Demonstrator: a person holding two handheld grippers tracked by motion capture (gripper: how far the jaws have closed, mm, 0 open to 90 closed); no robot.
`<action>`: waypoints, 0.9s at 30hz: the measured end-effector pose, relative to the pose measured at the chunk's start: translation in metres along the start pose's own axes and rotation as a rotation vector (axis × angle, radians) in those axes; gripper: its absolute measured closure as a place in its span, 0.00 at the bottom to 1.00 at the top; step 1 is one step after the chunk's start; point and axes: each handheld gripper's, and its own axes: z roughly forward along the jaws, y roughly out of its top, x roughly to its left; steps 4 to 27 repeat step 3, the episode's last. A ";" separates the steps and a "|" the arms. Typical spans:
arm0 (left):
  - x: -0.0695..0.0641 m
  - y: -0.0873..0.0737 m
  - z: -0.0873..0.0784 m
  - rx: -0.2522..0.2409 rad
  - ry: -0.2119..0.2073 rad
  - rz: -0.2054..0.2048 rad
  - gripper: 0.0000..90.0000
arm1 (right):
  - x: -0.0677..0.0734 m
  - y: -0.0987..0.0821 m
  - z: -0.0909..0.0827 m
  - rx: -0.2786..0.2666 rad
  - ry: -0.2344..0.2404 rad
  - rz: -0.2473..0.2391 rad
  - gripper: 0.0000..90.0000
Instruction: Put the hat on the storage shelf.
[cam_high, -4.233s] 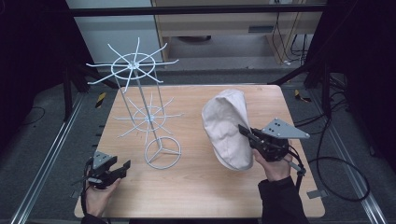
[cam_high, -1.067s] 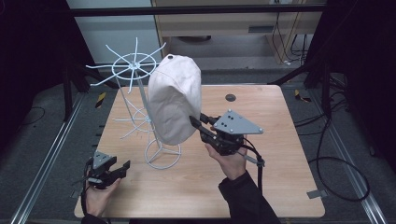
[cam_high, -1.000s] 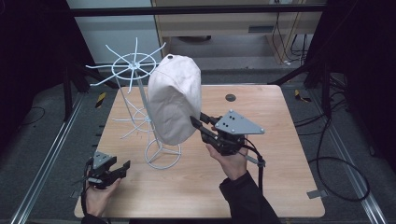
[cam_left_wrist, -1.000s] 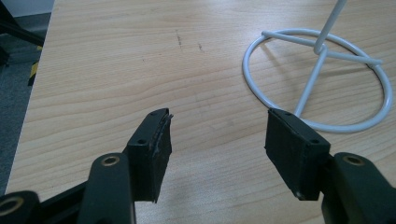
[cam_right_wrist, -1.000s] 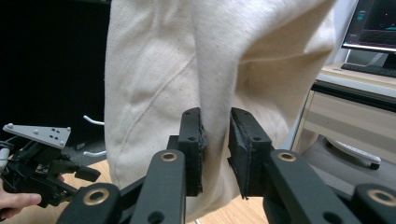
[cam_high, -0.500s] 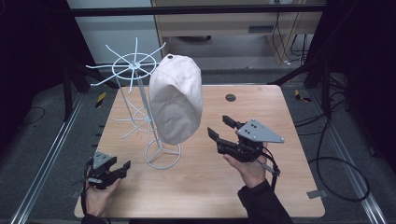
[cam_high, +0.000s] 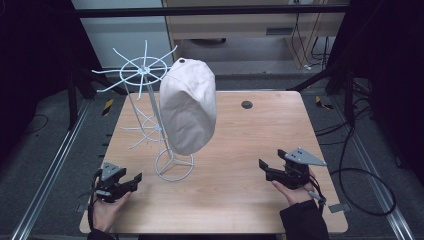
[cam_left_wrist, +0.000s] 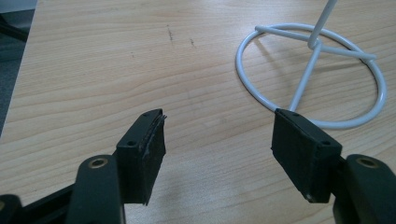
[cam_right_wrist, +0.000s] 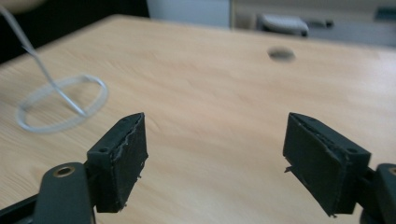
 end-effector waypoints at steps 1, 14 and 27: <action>0.000 0.000 0.001 -0.003 -0.002 0.000 0.38 | -0.004 -0.005 0.001 0.018 -0.013 0.000 0.23; -0.001 0.000 0.001 -0.003 -0.004 -0.003 0.37 | -0.013 -0.016 0.004 0.065 -0.043 0.018 0.22; -0.001 0.000 0.001 -0.003 -0.004 -0.003 0.37 | -0.013 -0.016 0.004 0.065 -0.043 0.018 0.22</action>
